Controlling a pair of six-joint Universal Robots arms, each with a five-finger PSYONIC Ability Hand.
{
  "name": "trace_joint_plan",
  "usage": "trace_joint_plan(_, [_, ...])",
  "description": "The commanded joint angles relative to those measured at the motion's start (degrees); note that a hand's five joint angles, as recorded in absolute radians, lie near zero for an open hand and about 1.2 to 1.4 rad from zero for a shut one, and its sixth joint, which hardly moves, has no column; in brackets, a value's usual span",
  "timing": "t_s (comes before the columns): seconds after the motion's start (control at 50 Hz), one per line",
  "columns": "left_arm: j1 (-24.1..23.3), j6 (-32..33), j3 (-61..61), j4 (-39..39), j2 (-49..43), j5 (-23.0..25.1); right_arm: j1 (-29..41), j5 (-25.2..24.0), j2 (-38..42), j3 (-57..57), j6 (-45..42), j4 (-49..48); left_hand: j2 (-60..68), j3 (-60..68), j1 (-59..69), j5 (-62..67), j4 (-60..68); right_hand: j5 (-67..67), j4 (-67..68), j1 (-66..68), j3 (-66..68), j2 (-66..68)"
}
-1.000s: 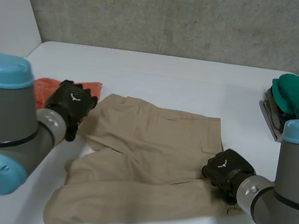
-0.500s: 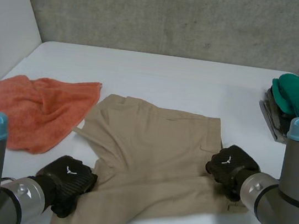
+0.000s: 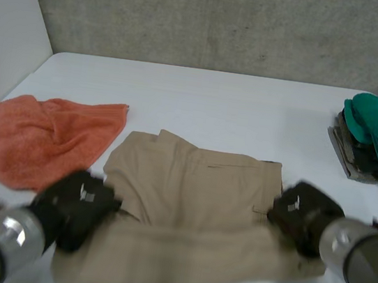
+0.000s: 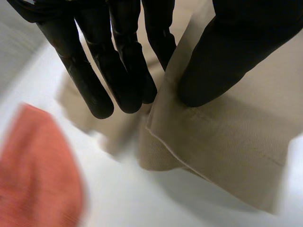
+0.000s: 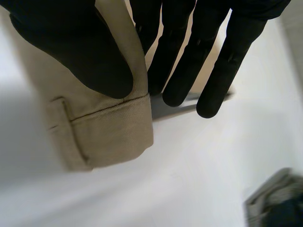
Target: Fold the laundry.
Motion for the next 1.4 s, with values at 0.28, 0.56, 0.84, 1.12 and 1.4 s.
trace_joint_plan(0.28, [0.5, 0.4, 33.2, 31.8, -37.4, -5.1, 1.2, 4.5, 28.7, -29.5, 6.5, -30.2, 11.5, 11.9, 15.8, 12.4, 11.3, 11.3, 11.2, 16.6, 11.4, 12.3])
trace_joint_plan(0.56, [-3.1, -2.0, 44.0, 31.8, -41.6, -8.7, 0.5, 7.6, 37.4, -39.7, 10.1, -34.5, -58.5, -58.1, -54.2, -57.6, -58.7, -58.7, -58.8, -53.4, -58.6, -57.7])
trace_joint_plan(0.84, [-3.9, -3.5, 17.3, 31.8, -20.6, -8.1, -1.9, 1.5, 14.0, -12.4, 27.0, -18.4, -57.8, -57.4, -53.5, -56.9, -58.0, -58.7, -58.8, -53.4, -58.6, -57.7])
trace_joint_plan(1.12, [0.3, -4.0, 13.4, 32.4, -24.4, -8.3, -4.4, -3.0, 19.0, -4.1, 30.5, -26.9, -44.2, -43.8, -39.9, -43.3, -44.4, -35.8, -35.9, -30.5, -35.7, -34.8])
trace_joint_plan(1.4, [2.6, -3.2, 13.1, 36.4, -25.2, -8.8, -10.8, 2.9, 8.2, 3.7, 15.1, -35.2, 4.4, 4.8, 8.7, 5.3, 4.1, 11.3, 11.2, 16.6, 11.4, 12.3])
